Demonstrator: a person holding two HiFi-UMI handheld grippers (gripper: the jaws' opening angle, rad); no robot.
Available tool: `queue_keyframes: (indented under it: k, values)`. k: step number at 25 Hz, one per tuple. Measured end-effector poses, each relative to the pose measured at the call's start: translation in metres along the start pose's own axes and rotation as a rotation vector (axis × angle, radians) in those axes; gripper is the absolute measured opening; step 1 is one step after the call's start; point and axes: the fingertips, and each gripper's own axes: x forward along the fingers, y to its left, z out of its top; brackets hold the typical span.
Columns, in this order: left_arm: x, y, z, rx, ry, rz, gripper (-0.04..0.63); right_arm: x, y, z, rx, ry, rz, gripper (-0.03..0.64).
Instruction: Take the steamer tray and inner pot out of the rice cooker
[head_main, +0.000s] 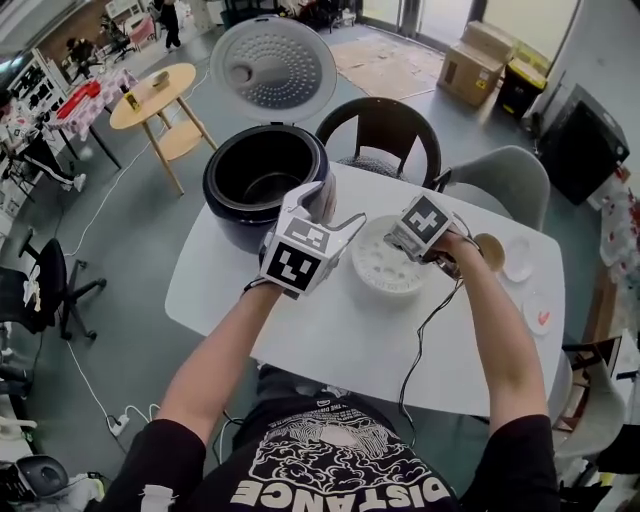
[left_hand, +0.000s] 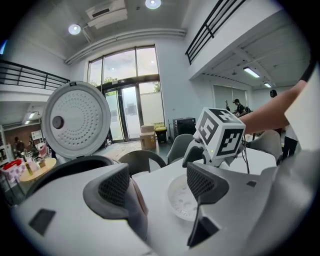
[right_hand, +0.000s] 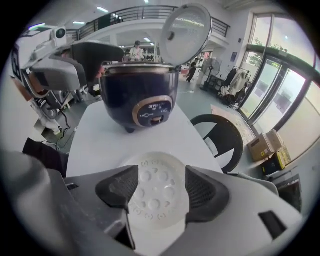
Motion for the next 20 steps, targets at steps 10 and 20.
queue_keyframes:
  k: [10, 20]
  values:
    - [-0.048, 0.036, 0.024, -0.022, -0.08, 0.048, 0.353, -0.062, 0.014, 0.062, -0.004, -0.158, -0.047, 0.311]
    - [-0.112, 0.119, 0.027, -0.094, -0.139, 0.104, 0.353, -0.109, 0.048, 0.167, 0.105, -0.378, -0.009, 0.313]
